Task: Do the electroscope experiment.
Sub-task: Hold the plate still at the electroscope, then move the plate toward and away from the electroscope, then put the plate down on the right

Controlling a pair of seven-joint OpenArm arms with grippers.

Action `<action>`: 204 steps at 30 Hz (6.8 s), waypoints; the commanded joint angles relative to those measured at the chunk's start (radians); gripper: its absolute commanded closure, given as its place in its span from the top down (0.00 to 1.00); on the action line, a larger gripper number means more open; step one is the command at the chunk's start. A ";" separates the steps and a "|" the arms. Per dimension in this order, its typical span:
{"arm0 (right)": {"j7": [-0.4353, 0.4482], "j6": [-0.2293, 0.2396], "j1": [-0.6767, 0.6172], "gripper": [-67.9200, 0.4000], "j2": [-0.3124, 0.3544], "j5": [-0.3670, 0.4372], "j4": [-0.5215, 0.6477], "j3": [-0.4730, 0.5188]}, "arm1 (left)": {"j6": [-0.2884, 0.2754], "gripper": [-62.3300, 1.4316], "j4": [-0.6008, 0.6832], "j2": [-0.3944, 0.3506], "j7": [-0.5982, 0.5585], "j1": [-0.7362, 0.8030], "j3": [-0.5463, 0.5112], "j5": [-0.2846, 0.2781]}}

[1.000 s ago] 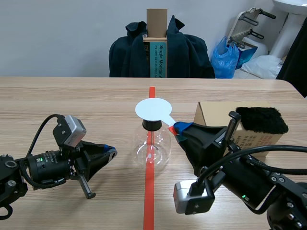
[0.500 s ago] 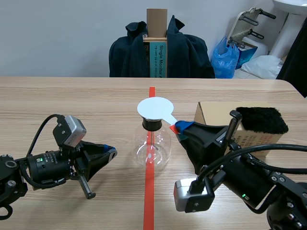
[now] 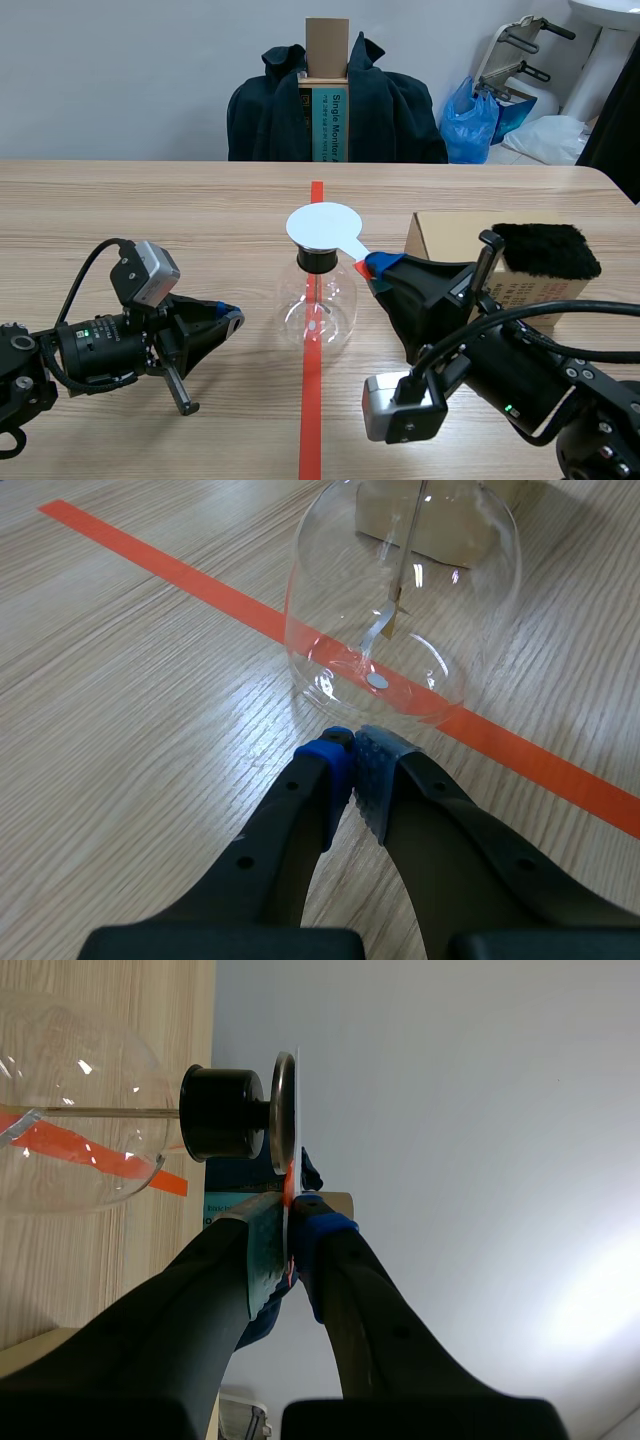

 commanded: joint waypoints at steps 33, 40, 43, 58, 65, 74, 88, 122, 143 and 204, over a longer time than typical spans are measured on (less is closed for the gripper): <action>-0.226 -0.019 0.012 0.02 0.013 0.007 0.026 0.032 | -0.002 0.05 0.013 0.006 -0.022 -0.009 -0.003 -0.007; -0.291 -0.019 0.011 0.02 0.013 0.007 0.026 0.044 | -0.002 0.05 0.013 0.006 -0.022 -0.009 -0.003 -0.007; -0.304 -0.019 0.011 0.02 0.013 0.007 0.026 0.044 | -0.002 0.05 0.013 0.006 -0.022 -0.009 -0.003 -0.007; -0.116 -0.036 0.000 0.02 0.013 0.006 0.026 0.044 | -0.002 0.05 0.013 0.006 -0.021 -0.008 -0.003 -0.007; -0.028 -0.058 0.000 0.02 0.013 0.006 0.026 0.044 | -0.002 0.05 0.013 0.006 -0.021 -0.008 -0.003 -0.007; 0.008 -0.057 0.000 0.02 0.013 0.006 0.026 0.044 | -0.002 0.05 0.013 0.006 -0.021 -0.008 -0.003 -0.007; 0.006 -0.056 0.000 0.02 0.013 0.006 0.026 0.044 | -0.002 0.05 0.013 0.006 -0.021 -0.008 -0.003 -0.007; -0.234 -0.053 0.000 0.02 0.013 0.010 0.026 0.044 | -0.002 0.05 0.013 0.006 -0.021 -0.008 -0.003 -0.007; 0.080 -0.053 0.000 0.02 0.013 0.009 0.026 0.044 | -0.002 0.05 0.013 0.006 -0.021 -0.008 -0.003 -0.007; -0.353 -0.142 -0.063 0.02 -0.010 0.075 -0.122 0.088 | -0.002 0.05 0.013 0.005 -0.022 -0.008 -0.004 -0.008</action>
